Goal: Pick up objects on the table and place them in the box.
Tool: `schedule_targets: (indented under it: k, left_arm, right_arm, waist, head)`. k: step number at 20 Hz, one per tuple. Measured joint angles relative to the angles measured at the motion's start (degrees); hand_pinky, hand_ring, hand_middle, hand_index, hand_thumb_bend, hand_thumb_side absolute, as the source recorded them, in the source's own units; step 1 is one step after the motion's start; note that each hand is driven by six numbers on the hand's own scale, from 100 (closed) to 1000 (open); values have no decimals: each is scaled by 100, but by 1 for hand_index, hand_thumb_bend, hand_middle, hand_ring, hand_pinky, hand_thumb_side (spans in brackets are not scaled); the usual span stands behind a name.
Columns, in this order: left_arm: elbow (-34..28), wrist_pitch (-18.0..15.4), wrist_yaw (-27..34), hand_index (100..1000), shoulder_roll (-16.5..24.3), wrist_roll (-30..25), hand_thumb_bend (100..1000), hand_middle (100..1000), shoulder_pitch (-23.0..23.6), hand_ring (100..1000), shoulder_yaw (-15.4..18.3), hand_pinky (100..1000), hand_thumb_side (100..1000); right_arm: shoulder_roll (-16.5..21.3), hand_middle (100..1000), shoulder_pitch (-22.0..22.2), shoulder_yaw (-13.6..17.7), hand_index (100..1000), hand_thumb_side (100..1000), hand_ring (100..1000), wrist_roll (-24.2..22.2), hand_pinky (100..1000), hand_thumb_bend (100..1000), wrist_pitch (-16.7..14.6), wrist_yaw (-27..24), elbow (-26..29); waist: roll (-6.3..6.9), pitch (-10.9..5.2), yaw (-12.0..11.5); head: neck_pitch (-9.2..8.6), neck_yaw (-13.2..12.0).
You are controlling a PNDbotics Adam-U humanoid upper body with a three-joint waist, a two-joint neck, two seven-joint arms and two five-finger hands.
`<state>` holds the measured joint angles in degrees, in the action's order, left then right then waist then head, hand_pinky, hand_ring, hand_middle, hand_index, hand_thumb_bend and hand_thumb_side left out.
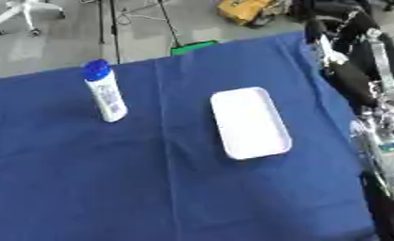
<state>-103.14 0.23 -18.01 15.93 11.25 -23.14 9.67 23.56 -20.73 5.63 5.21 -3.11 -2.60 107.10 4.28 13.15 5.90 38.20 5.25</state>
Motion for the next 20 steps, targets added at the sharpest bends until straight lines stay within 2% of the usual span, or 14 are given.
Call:
schedule_targets:
  k: [8,11,15,16,20]
  left_arm:
    - [94,23,-15,864,18,-98,700,766,-68,683,-79,694,697]
    - [215,38,-15,866,21,-182,778,770,-172,686,-150,693,686]
    - [441,47,-15,867,69,-316,828,772,-335,688,-259,692,699]
    - [498,43,-15,866,70,-342,869,775,-375,691,-286,691,709]
    - [894,21,-38,871,79,-471,939,780,-716,690,-455,690,731]
  right_arm:
    - [0,816,0,-2,782,463,784,-2,771,347,2,0,0]
    - [0,816,0,-3,783,462,784,-7,771,347,5,0,0]
    - [0,816,0,-4,783,462,784,-12,771,347,9,0,0]
    - [0,816,-1,-4,783,462,784,-13,771,346,9,0,0]
    - [0,816,-4,-19,783,462,784,-23,771,346,6,0,0]
  waist:
    - [0,0,-15]
    - [0,0,-8]
    - [0,0,6]
    - [0,0,8]
    - [0,0,69]
  head:
    - [0,0]
    - [0,-2]
    - [0,-3]
    - [0,-5]
    - [0,-8]
